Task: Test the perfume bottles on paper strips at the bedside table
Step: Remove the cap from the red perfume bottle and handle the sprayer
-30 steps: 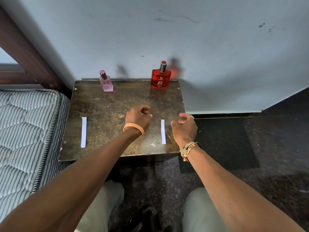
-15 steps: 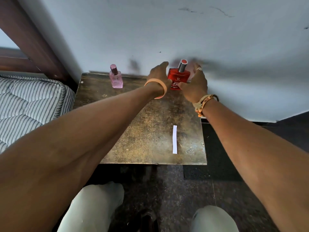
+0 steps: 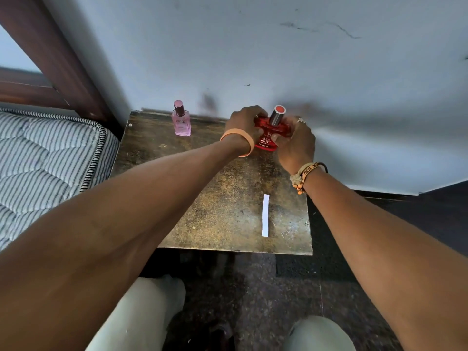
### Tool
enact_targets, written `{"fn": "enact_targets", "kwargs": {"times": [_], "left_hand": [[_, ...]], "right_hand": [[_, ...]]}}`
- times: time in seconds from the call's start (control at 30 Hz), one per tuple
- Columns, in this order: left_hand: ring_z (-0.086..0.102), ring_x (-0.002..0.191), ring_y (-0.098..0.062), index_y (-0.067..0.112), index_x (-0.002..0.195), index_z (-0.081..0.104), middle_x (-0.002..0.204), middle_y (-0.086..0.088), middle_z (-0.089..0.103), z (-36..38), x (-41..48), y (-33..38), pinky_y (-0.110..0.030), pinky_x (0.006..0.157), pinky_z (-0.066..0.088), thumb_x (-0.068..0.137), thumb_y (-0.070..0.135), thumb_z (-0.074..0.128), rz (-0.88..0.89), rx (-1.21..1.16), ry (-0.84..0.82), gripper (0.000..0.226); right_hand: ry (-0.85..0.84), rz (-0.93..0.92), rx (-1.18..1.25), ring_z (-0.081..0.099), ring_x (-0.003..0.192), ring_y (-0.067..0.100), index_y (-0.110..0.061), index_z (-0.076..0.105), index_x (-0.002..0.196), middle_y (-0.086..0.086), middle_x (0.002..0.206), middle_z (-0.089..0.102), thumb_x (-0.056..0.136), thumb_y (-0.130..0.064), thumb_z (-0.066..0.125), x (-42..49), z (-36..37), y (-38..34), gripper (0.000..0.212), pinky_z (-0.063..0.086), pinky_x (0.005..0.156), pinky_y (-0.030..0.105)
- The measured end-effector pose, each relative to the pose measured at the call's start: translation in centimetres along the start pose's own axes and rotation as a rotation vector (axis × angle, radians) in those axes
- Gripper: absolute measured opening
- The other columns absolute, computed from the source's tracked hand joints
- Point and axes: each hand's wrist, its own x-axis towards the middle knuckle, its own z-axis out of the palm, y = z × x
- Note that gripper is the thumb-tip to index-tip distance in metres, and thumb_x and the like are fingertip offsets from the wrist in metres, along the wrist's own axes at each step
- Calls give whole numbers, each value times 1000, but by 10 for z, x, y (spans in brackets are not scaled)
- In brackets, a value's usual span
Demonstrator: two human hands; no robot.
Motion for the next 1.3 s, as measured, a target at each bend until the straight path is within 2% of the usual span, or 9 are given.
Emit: {"fn": "enact_targets", "kwargs": {"times": [0.1, 0.23, 0.4, 0.53, 0.73, 1.03, 1.13, 1.3], "left_hand": [[62, 108, -19, 23, 116, 65, 115, -1, 69, -6, -14, 9, -32, 97, 47, 79, 5, 67, 13, -25, -41, 42], [63, 103, -19, 22, 113, 67, 111, -1, 70, -3, -37, 30, -36, 95, 50, 77, 2, 67, 30, -87, -111, 41], [64, 102, -20, 24, 109, 69, 108, -2, 71, 12, -68, 49, -35, 94, 50, 75, -1, 67, 59, -90, -174, 42], [65, 101, -18, 23, 109, 69, 108, 0, 72, 30, -85, 47, -36, 95, 51, 73, -3, 69, 46, -91, -215, 44], [64, 102, -20, 22, 111, 69, 108, -1, 71, 43, -94, 41, -38, 95, 51, 74, -2, 69, 47, -57, -264, 44], [66, 99, -15, 23, 112, 69, 106, 2, 72, 46, -97, 33, -37, 94, 53, 74, 1, 71, 68, -95, -276, 44], [64, 103, -13, 26, 118, 66, 112, 5, 71, 41, -101, 33, -36, 95, 52, 76, 8, 73, 100, -98, -264, 46], [59, 116, -13, 20, 127, 60, 124, 1, 65, 26, -108, 46, -29, 99, 45, 83, 8, 68, 174, -188, -322, 46]], "right_hand": [[17, -12, 5, 61, 108, 19, -17, 63, 119, 1, 116, 67, 86, -13, 71, -21, -15, -1, 34, 48, 93, 31], [38, 48, 29, 60, 111, 21, -19, 61, 122, 2, 120, 65, 87, -14, 70, -49, -41, 4, 37, 49, 97, 36], [49, 139, 18, 61, 110, 20, -17, 60, 122, 2, 120, 65, 89, -14, 69, -83, -63, 22, 35, 45, 89, 27], [50, 207, 35, 62, 108, 20, -18, 61, 120, 1, 117, 66, 88, -15, 70, -104, -63, 35, 33, 50, 93, 35], [42, 258, 62, 61, 112, 22, -18, 60, 121, 2, 120, 64, 88, -13, 70, -119, -59, 47, 35, 50, 98, 42], [19, 246, 36, 60, 113, 24, -18, 58, 122, 4, 121, 63, 87, -15, 71, -121, -55, 50, 37, 50, 98, 42], [4, 256, 33, 60, 113, 23, -18, 58, 123, 3, 120, 63, 86, -16, 73, -118, -58, 48, 40, 50, 98, 41], [-54, 236, 17, 62, 111, 21, -20, 62, 122, 1, 115, 67, 79, -22, 80, -120, -60, 45, 46, 50, 97, 43]]}}
